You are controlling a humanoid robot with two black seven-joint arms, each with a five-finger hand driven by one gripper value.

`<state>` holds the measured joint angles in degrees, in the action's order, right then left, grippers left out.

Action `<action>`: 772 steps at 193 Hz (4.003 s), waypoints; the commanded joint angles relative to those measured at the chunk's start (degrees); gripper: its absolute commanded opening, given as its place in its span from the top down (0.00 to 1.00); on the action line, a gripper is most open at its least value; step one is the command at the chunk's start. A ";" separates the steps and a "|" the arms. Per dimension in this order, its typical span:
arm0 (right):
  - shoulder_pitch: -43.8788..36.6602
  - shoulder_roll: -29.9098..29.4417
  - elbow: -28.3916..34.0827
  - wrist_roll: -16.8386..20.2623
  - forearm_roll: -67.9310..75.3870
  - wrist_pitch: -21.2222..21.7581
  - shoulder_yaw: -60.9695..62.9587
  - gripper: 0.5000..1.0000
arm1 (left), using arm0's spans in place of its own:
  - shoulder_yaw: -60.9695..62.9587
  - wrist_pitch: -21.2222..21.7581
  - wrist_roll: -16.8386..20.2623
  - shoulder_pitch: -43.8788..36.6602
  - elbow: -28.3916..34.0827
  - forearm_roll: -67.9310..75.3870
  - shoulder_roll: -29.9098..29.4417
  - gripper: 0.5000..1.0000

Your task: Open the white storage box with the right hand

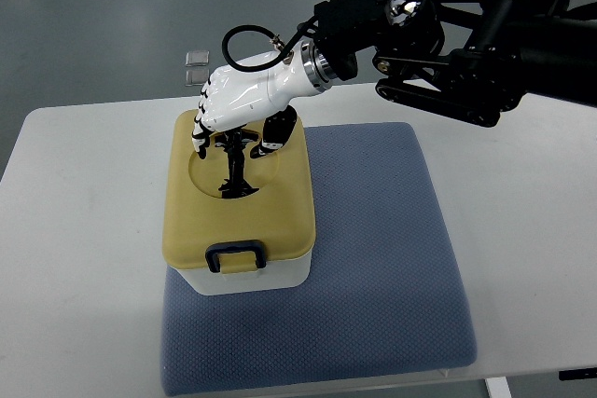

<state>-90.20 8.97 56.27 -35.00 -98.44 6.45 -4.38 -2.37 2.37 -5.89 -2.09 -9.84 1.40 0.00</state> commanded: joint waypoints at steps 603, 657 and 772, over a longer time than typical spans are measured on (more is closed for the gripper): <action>30.70 26.36 -3.01 0.00 9.32 -4.34 11.94 0.13 | 0.00 0.00 0.00 0.07 0.00 0.00 0.00 0.00; 28.76 28.55 -4.51 0.00 31.90 24.14 21.43 0.13 | 0.00 0.00 0.00 -0.01 0.00 0.00 0.00 0.00; 41.33 13.09 -10.57 23.75 103.54 17.02 24.86 0.12 | 0.00 0.00 0.00 -0.01 0.00 0.00 0.00 0.00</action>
<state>-49.88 23.40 45.88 -15.83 2.89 23.72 20.42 -2.37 2.37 -5.89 -2.09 -9.84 1.41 0.00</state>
